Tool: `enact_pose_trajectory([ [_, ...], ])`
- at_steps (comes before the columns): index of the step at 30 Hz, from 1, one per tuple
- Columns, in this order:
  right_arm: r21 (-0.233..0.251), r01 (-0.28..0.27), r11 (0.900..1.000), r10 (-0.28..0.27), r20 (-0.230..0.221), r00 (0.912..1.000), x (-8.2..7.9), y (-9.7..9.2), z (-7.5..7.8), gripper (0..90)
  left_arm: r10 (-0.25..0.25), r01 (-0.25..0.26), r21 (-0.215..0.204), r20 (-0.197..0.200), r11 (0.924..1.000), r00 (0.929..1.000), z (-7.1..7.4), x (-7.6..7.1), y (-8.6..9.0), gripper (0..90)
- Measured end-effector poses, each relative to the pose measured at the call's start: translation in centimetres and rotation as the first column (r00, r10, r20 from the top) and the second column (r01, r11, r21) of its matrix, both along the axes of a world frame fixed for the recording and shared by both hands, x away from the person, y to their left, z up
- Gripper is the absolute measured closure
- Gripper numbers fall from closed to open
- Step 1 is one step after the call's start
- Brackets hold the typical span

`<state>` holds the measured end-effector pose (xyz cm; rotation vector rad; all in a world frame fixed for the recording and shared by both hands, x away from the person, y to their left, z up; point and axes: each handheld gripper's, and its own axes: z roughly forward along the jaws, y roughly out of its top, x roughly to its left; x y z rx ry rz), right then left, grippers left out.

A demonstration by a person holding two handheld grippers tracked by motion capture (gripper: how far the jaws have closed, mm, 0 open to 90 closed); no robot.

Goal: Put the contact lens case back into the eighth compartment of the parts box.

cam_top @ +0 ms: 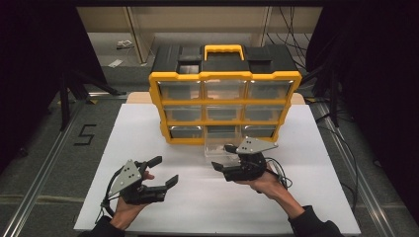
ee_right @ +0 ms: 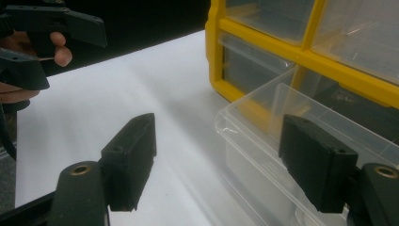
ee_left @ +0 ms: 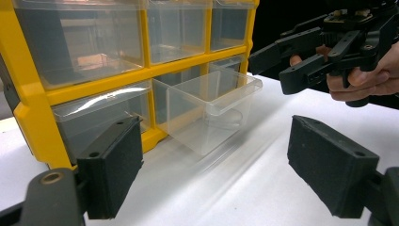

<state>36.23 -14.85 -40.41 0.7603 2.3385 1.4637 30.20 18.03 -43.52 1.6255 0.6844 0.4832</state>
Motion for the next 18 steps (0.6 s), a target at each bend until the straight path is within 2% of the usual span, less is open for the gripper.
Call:
enact_pose_trajectory([
  [11, 0.036, 0.006, 0.9993, -0.006, 0.011, 0.9999, -0.41, -0.46, -0.28, 29.1, 0.004, -0.004, 0.002, -0.003, 1.0, 1.0, -0.01, 0.02, -0.02, 18.3],
  [18, 0.04, 0.003, 0.9992, -0.004, 0.013, 0.9999, -0.62, -0.64, -0.46, 29.1, 0.004, -0.004, 0.002, -0.005, 1.0, 1.0, -0.03, 0.06, 0.0, 18.3],
])
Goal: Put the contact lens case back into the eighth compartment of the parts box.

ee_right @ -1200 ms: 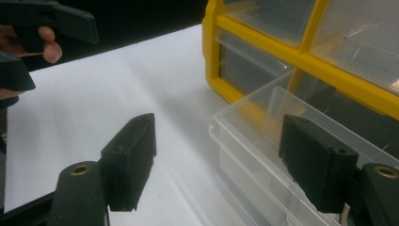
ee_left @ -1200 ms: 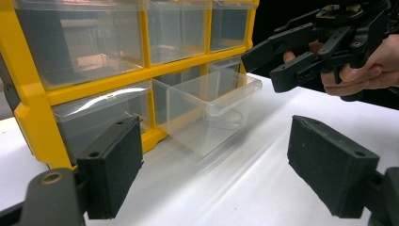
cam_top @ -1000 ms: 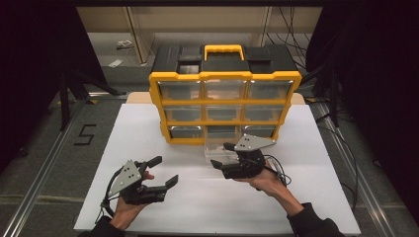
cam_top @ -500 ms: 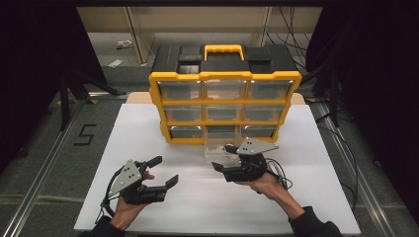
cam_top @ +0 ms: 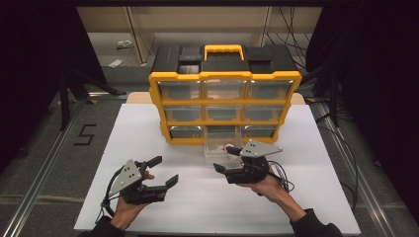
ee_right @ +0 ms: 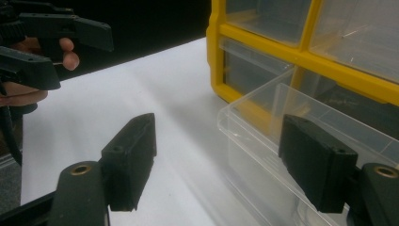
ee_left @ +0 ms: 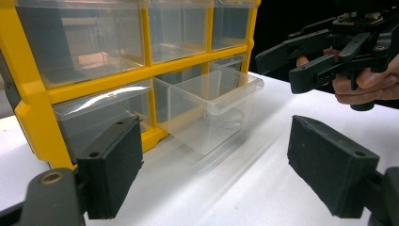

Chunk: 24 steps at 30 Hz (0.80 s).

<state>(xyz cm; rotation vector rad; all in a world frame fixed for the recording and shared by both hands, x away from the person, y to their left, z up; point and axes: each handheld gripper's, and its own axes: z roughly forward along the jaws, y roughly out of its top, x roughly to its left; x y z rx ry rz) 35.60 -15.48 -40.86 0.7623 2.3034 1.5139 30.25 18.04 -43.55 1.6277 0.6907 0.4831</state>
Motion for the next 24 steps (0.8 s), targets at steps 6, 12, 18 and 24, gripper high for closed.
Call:
enact_pose_trajectory([
  [6, 0.005, 0.004, 1.0, -0.004, -0.003, 1.0, -0.14, -0.17, -0.23, 29.1, -0.002, 0.002, 0.002, 0.001, 1.0, 1.0, 0.0, -0.03, -0.05, 18.3],
  [12, -0.004, -0.005, 1.0, 0.005, -0.004, 1.0, -0.42, 0.03, -0.61, 29.1, -0.005, 0.005, 0.002, 0.004, 1.0, 1.0, 0.0, -0.12, 0.03, 18.3],
  [18, -0.007, -0.008, 0.9999, 0.008, -0.002, 1.0, -0.63, 0.05, -0.75, 29.1, -0.006, 0.006, 0.003, 0.003, 1.0, 1.0, -0.01, -0.12, 0.0, 18.3],
  [24, -0.009, -0.009, 0.9999, 0.009, -0.008, 0.9999, -0.76, -0.05, -1.05, 29.1, -0.006, 0.006, 0.005, 0.001, 1.0, 1.0, -0.03, -0.1, -0.02, 18.3],
])
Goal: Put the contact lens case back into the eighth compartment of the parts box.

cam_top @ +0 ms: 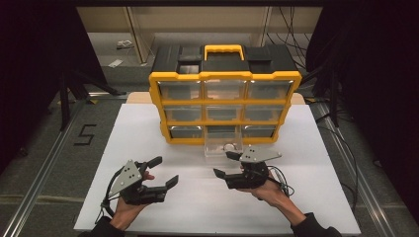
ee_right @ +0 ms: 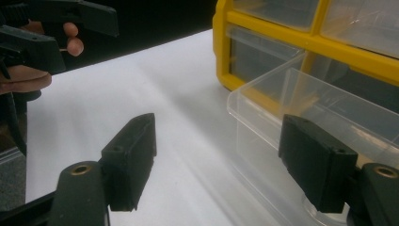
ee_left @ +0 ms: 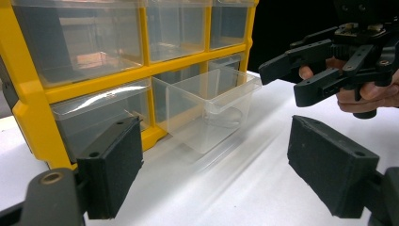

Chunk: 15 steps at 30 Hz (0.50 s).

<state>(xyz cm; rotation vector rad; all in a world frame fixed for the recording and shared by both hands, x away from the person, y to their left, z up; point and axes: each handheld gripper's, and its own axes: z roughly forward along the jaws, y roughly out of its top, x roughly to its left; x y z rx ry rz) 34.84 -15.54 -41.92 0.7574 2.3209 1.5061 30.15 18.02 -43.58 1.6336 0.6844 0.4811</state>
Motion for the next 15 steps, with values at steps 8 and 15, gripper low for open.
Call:
enact_pose_trajectory([
  [8, -0.008, -0.005, 1.0, 0.005, -0.005, 1.0, -0.24, -0.04, -0.31, 29.1, 0.0, 0.0, 0.001, -0.001, 1.0, 1.0, -0.01, -0.02, -0.01, 18.3],
  [15, -0.019, -0.006, 0.9998, 0.006, -0.01, 0.9999, -0.34, -0.07, -0.57, 29.1, 0.0, 0.0, 0.002, -0.002, 1.0, 1.0, 0.0, -0.02, 0.0, 18.3],
])
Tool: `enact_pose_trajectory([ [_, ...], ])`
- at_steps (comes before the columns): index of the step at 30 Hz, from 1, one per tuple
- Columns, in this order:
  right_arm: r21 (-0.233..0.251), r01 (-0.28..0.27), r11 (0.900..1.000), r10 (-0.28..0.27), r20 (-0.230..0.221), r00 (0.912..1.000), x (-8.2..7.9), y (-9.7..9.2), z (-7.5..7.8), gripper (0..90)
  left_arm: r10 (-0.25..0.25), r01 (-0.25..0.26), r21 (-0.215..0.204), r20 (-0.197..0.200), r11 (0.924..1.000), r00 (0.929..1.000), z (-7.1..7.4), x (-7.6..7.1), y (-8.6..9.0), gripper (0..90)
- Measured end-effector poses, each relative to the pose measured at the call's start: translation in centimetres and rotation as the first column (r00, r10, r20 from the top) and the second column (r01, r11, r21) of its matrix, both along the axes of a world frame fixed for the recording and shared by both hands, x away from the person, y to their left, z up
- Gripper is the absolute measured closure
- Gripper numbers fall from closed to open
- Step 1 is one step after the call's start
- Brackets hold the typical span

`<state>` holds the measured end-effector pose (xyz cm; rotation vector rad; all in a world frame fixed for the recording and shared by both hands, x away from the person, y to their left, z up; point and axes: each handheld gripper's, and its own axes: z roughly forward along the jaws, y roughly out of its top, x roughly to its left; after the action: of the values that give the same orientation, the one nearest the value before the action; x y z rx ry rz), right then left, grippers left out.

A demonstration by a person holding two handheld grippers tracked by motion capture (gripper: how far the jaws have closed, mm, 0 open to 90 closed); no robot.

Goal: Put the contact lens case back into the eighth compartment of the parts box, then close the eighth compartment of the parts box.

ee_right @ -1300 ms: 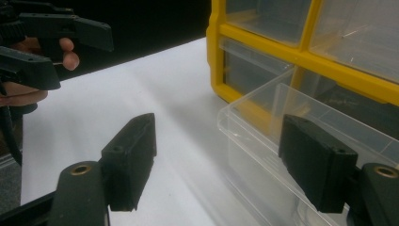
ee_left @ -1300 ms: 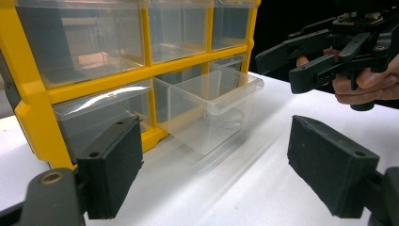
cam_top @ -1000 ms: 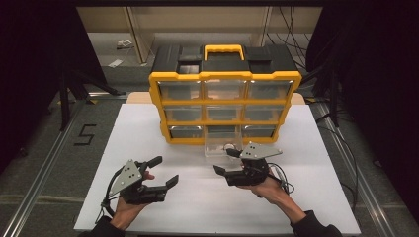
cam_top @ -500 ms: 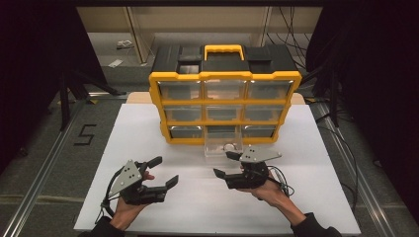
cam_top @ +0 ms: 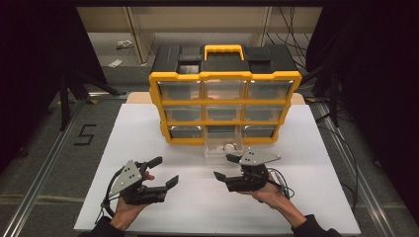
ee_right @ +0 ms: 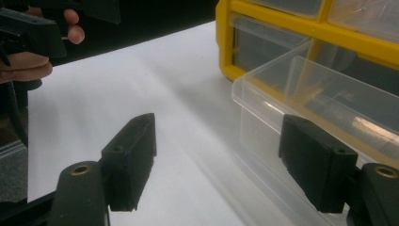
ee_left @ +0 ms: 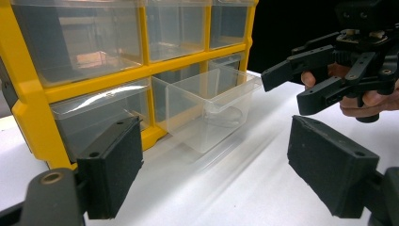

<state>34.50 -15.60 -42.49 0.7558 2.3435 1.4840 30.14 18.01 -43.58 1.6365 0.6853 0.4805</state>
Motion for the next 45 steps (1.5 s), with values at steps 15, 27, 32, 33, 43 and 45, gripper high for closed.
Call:
enact_pose_trajectory([
  [15, -0.014, 0.003, 0.9999, -0.003, -0.003, 1.0, 0.0, 0.0, -0.3, 29.3, -0.001, 0.001, 0.001, 0.0, 1.0, 1.0, 0.0, 0.0, 0.0, 18.4],
  [27, -0.04, 0.011, 0.9991, -0.011, -0.003, 0.9999, 0.1, 0.1, -0.7, 39.9, 0.0, 0.0, 0.003, 0.002, 1.0, 1.0, 0.0, 0.0, 0.0, 18.5],
  [32, -0.045, 0.016, 0.9989, -0.017, -0.004, 0.9999, 0.1, 0.0, -0.8, 46.7, -0.002, 0.002, 0.003, 0.004, 1.0, 1.0, 0.0, 0.0, 0.0, 18.5],
  [33, -0.045, 0.016, 0.9989, -0.017, -0.004, 0.9999, 0.1, 0.0, -0.8, 46.7, -0.002, 0.002, 0.003, 0.004, 1.0, 1.0, 0.0, 0.0, 0.0, 18.5],
  [43, -0.071, 0.058, 0.9958, -0.058, 0.004, 0.9983, 0.4, 0.0, -1.1, 68.0, -0.003, 0.003, 0.004, 0.006, 1.0, 1.0, 0.0, 0.0, -0.1, 18.6],
  [45, -0.086, 0.072, 0.9937, -0.071, 0.006, 0.9974, 0.5, 0.0, -1.2, 71.5, -0.002, 0.002, 0.004, 0.006, 1.0, 1.0, 0.0, 0.0, 0.0, 18.6],
])
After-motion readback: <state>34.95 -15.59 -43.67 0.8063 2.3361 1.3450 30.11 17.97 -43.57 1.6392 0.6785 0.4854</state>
